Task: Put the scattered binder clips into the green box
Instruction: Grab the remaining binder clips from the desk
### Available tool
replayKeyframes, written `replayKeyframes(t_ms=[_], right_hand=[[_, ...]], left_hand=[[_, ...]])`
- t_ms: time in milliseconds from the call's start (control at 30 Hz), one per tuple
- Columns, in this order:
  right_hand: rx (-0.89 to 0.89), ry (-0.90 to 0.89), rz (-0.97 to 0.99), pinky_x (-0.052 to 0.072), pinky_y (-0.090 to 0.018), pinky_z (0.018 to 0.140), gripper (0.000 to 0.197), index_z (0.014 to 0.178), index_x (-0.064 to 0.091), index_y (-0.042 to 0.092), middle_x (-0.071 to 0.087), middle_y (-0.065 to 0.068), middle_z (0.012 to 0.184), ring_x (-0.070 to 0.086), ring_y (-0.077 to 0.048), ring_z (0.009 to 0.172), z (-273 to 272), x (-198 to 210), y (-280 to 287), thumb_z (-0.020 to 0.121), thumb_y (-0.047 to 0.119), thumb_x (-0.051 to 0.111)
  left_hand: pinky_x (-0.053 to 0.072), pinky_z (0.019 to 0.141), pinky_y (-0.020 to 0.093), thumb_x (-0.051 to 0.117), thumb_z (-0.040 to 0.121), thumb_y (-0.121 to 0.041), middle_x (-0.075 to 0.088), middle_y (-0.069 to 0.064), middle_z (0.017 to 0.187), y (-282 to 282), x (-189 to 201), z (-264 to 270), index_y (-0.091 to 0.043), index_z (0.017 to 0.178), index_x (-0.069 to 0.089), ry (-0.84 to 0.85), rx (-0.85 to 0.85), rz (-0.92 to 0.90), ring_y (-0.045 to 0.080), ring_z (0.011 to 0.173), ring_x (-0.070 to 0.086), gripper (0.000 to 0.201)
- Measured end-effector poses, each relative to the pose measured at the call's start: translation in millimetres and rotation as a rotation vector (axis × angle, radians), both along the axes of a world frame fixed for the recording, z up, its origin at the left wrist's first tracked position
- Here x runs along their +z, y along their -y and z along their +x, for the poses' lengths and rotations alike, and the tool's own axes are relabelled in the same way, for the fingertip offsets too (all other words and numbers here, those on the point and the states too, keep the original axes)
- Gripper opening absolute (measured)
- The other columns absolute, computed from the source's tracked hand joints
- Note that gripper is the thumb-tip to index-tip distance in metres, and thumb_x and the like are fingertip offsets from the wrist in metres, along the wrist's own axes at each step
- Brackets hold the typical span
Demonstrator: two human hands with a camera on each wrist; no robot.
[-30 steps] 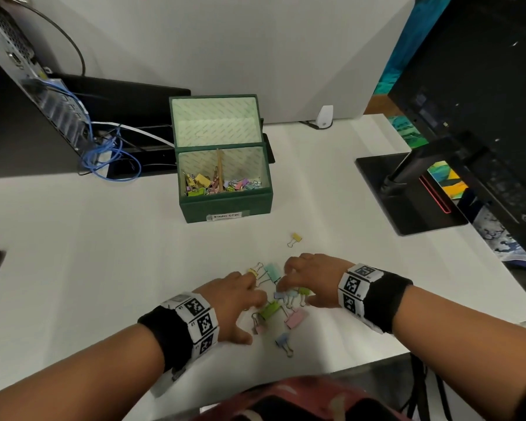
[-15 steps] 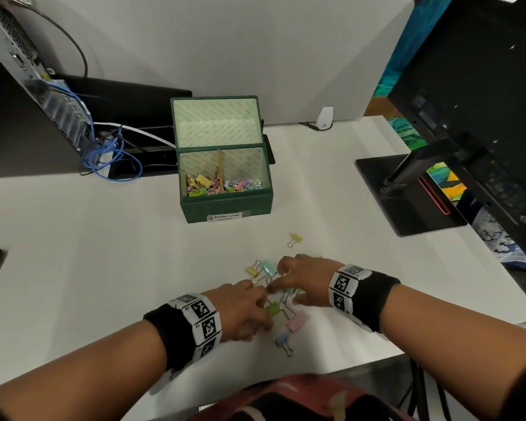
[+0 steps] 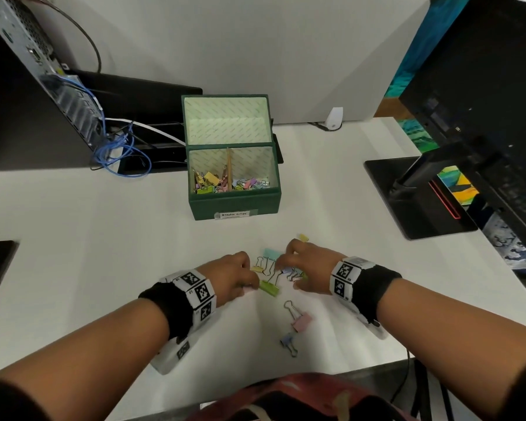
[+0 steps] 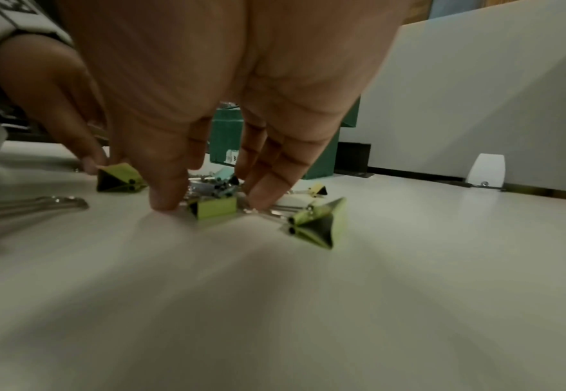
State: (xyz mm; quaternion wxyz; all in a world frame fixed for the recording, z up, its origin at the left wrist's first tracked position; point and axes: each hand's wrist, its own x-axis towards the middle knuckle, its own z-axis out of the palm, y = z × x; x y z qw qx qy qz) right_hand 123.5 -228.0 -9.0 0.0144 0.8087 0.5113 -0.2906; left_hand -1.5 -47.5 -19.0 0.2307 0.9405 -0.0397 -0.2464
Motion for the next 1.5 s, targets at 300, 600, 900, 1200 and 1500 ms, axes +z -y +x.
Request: replayKeyframes(t_ms=[300, 600, 900, 1200, 1500], right_hand=[[-0.014, -0.032, -0.028, 0.045, -0.032, 0.092, 0.035, 0.124, 0.056, 0.016, 0.043, -0.010, 0.129, 0.054, -0.028, 0.111, 4.3, -1.9, -10.6, 0.089, 0.013, 0.055], [-0.150, -0.073, -0.034, 0.049, -0.034, 0.088, 0.032, 0.107, 0.061, 0.014, 0.036, 0.000, 0.105, 0.051, -0.024, 0.094, 17.3, -0.1, -22.1, 0.077, 0.001, 0.061], [-0.201, -0.105, 0.016, 0.043, -0.028, 0.091, 0.030, 0.114, 0.058, 0.016, 0.038, -0.003, 0.113, 0.050, -0.022, 0.098, 23.7, 2.3, -21.2, 0.085, 0.014, 0.063], [0.002, 0.039, -0.100, 0.048, -0.034, 0.095, 0.053, 0.130, 0.050, 0.021, 0.036, -0.006, 0.140, 0.053, -0.027, 0.113, 17.0, 3.2, -18.7, 0.082, 0.005, 0.062], [-0.099, 0.041, -0.043, 0.045, -0.028, 0.072, 0.020, 0.081, 0.052, 0.021, 0.042, -0.003, 0.103, 0.048, -0.020, 0.081, 33.6, 0.6, -30.0, 0.076, 0.005, 0.061]], left_hand=[[0.038, 0.068, 0.022, 0.055, 0.082, -0.011, 0.040, -0.001, 0.096, -12.7, -2.1, 4.2, -0.015, 0.100, 0.057, 0.047, 0.133, 0.029, 0.017, 0.080, 0.047, 0.018], [0.044, 0.068, 0.025, 0.056, 0.077, -0.003, 0.050, -0.006, 0.078, -15.9, -4.8, 14.5, -0.032, 0.060, 0.035, 0.044, 0.183, -0.012, 0.017, 0.074, 0.049, 0.039], [0.035, 0.058, 0.011, 0.053, 0.076, 0.001, 0.048, -0.010, 0.074, -21.6, -5.5, 11.4, -0.022, 0.070, 0.045, 0.092, 0.284, -0.084, -0.001, 0.058, 0.044, 0.026], [0.032, 0.061, 0.003, 0.058, 0.075, 0.001, 0.046, -0.018, 0.071, -25.9, -10.0, 15.1, -0.040, 0.059, 0.042, 0.157, 0.319, -0.101, 0.005, 0.068, 0.046, 0.047], [0.036, 0.065, 0.008, 0.059, 0.074, 0.003, 0.047, -0.016, 0.072, -32.7, 2.3, 18.2, -0.037, 0.061, 0.047, 0.242, 0.400, -0.142, 0.013, 0.073, 0.049, 0.043]])
